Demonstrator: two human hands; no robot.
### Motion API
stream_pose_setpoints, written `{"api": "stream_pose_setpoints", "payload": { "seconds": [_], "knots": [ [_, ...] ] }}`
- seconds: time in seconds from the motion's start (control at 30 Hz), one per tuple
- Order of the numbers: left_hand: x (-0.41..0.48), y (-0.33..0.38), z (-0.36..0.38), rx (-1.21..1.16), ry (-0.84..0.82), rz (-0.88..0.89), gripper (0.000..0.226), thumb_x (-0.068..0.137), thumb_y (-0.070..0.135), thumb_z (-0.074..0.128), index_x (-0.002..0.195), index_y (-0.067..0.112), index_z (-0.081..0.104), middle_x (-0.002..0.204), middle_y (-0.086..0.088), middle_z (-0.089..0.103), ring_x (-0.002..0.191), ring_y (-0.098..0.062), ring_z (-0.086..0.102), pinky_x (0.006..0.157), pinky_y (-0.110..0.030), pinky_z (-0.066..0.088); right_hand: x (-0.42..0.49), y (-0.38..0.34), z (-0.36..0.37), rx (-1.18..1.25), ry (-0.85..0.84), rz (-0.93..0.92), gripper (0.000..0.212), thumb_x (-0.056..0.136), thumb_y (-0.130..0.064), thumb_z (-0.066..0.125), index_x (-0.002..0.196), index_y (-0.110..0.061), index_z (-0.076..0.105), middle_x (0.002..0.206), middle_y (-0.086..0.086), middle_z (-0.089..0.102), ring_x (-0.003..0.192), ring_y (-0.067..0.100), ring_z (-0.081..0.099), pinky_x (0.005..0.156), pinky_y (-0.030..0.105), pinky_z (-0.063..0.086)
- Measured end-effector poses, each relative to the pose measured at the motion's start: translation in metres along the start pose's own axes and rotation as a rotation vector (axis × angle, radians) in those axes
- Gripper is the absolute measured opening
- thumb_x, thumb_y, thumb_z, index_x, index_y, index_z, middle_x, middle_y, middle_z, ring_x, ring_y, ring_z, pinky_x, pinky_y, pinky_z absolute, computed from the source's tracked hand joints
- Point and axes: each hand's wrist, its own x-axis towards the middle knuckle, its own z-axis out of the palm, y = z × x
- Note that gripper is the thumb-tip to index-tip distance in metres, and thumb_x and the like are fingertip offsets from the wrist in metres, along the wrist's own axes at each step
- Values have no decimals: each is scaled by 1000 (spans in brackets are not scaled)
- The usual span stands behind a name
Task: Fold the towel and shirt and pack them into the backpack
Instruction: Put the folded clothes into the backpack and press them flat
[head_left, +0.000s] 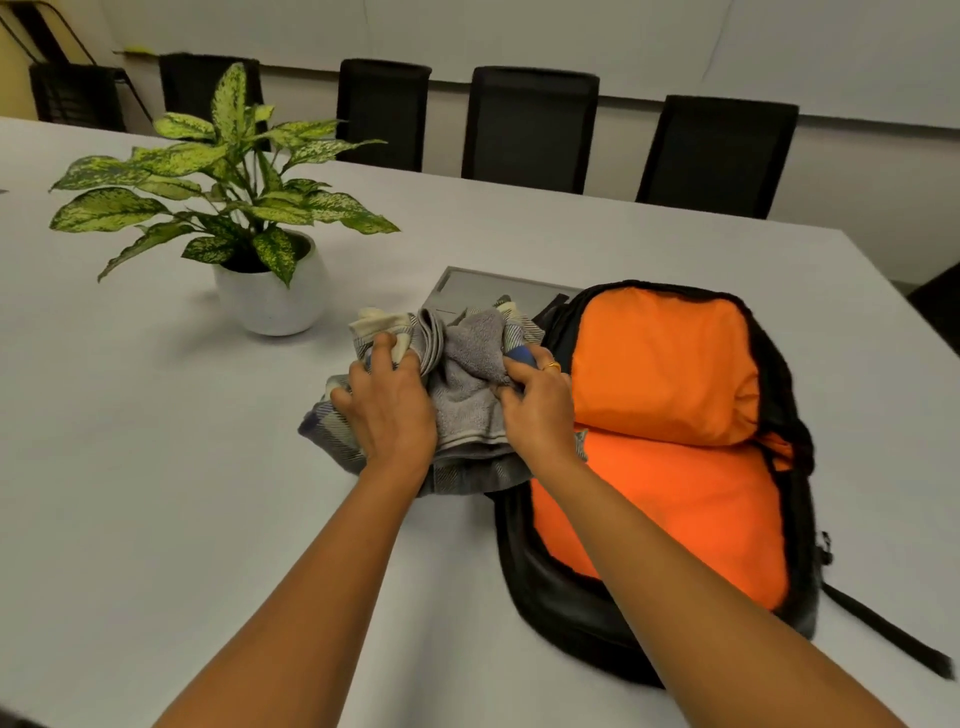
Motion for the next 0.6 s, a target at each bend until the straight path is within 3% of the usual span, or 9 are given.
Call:
{"api": "stream_pose_setpoints", "payload": {
  "seconds": [0.07,0.33,0.6],
  "knots": [
    [-9,32,0,-30,-4,50,36,92,13,49,127,20,54,148,-2,31,119,-31,40,91,-44,30,0,17,-29,-14,55,15,36,90,-10,54,125,-18,60,149,3,35,125,31,36,104,36,32],
    [-65,158,16,-196,-64,242,38,92,12,47,129,21,51,148,1,30,119,-30,40,90,-43,30,-23,110,-139,-39,342,108,34,85,-9,60,117,-14,66,140,7,46,120,31,45,99,41,41],
    [-113,175,73,-153,-274,227,36,94,14,47,128,21,52,149,-1,27,126,-33,33,95,-48,31,-59,192,-139,30,250,275,30,90,-12,57,120,-14,63,147,8,35,132,31,34,105,41,37]
  ]
}}
